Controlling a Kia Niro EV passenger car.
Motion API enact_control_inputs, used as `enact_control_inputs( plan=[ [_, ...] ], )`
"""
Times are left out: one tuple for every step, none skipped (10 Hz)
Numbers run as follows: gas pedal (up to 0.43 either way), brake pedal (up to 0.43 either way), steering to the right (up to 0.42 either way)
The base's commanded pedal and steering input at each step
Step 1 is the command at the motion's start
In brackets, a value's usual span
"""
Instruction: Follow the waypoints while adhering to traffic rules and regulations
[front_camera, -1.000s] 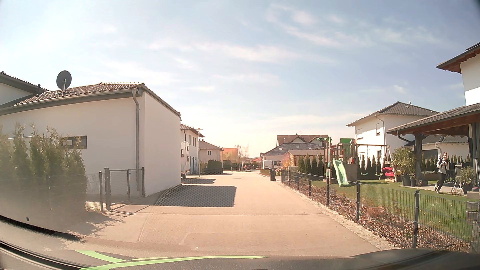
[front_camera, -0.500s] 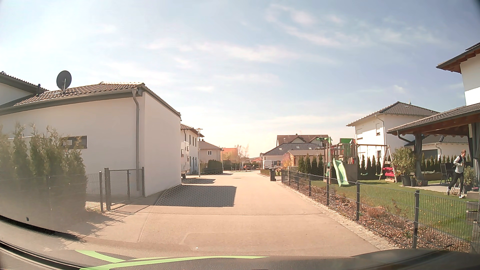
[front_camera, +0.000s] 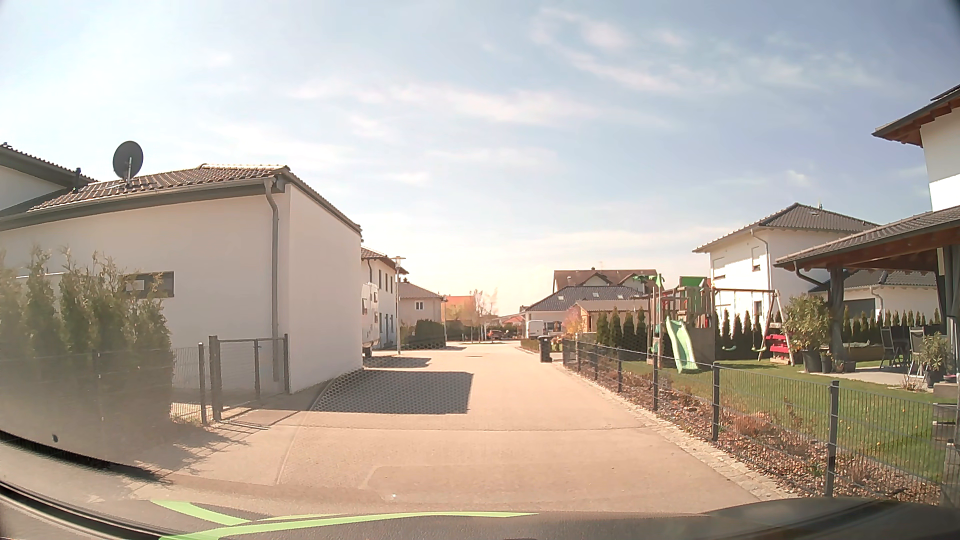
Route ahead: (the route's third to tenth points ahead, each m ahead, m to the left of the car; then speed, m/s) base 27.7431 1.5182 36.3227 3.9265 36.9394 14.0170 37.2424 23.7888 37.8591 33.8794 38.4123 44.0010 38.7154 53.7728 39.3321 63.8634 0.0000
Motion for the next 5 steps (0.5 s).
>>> enact_control_inputs(
  plan=[
    [0.000,0.366,0.000],
    [0.000,0.366,0.000],
    [0.000,0.366,0.000],
    [0.000,0.366,0.000],
    [0.000,0.366,0.000]
  ],
)
